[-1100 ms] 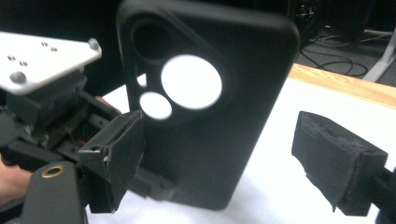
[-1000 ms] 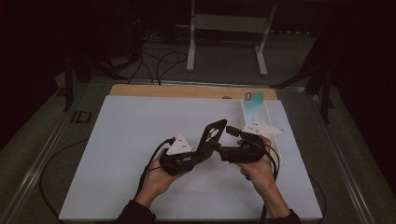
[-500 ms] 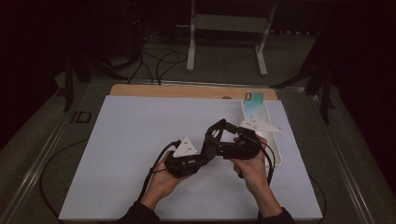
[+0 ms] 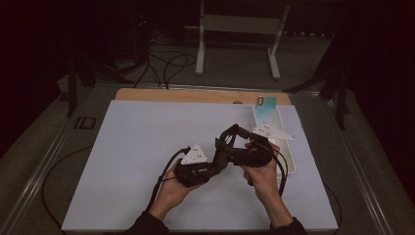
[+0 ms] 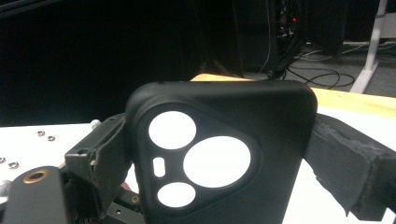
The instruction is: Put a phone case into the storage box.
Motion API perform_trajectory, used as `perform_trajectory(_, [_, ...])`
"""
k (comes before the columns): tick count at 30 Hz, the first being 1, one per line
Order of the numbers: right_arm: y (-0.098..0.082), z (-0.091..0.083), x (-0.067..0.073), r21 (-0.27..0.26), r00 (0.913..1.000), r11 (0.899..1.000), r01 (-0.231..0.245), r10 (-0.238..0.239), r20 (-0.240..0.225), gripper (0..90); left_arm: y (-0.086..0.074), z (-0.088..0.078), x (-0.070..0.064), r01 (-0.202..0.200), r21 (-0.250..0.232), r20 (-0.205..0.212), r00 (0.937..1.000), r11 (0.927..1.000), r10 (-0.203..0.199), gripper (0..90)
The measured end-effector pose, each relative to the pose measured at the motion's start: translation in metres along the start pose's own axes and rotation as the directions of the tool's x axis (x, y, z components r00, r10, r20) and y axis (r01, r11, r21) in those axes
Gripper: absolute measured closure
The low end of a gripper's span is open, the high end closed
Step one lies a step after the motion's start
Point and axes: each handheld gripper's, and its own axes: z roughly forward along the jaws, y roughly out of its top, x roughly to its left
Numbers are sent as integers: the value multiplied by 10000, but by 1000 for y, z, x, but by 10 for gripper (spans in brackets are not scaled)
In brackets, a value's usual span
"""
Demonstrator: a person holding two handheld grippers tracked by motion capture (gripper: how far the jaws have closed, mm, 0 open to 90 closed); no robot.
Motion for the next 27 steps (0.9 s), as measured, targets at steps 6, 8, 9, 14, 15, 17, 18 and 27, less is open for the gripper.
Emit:
perform_trajectory(6, [0, -2, 3, -95, 9997, 9998, 149, -147, 186, 138, 0, -1, 1, -56, -28, -49, 10000, 10000, 56, 801])
perform_trajectory(8, [0, -2, 4, -75, 9996, 9998, 176, -175, 205, 141, 0, -1, 1, -59, -47, -83, 9999, 10000, 58, 800])
perform_trajectory(9, [0, -2, 4, -77, 9996, 9998, 176, -175, 202, 142, 0, -2, 1, -68, -56, -89, 9999, 10000, 68, 799])
perform_trajectory(14, [0, -2, 4, -53, 9990, 9995, 313, -311, 337, 145, 0, -5, 1, -143, -81, -175, 9997, 9999, 142, 742])
perform_trajectory(15, [0, -2, 3, -63, 9989, 9995, 295, -293, 355, 146, 0, -6, 2, -152, -88, -192, 9997, 9998, 150, 704])
perform_trajectory(17, [0, -3, 2, -91, 9990, 9996, 286, -282, 355, 146, -1, -9, 2, -127, -126, -297, 9995, 9998, 123, 670])
perform_trajectory(18, [0, -3, 2, -91, 9990, 9996, 286, -282, 355, 146, -1, -9, 2, -127, -126, -297, 9995, 9998, 123, 634])
perform_trajectory(27, [0, -3, 0, -109, 9983, 9995, 308, -303, 490, 146, -10, -27, 9, -66, -514, -794, 9968, 9987, 25, 330])
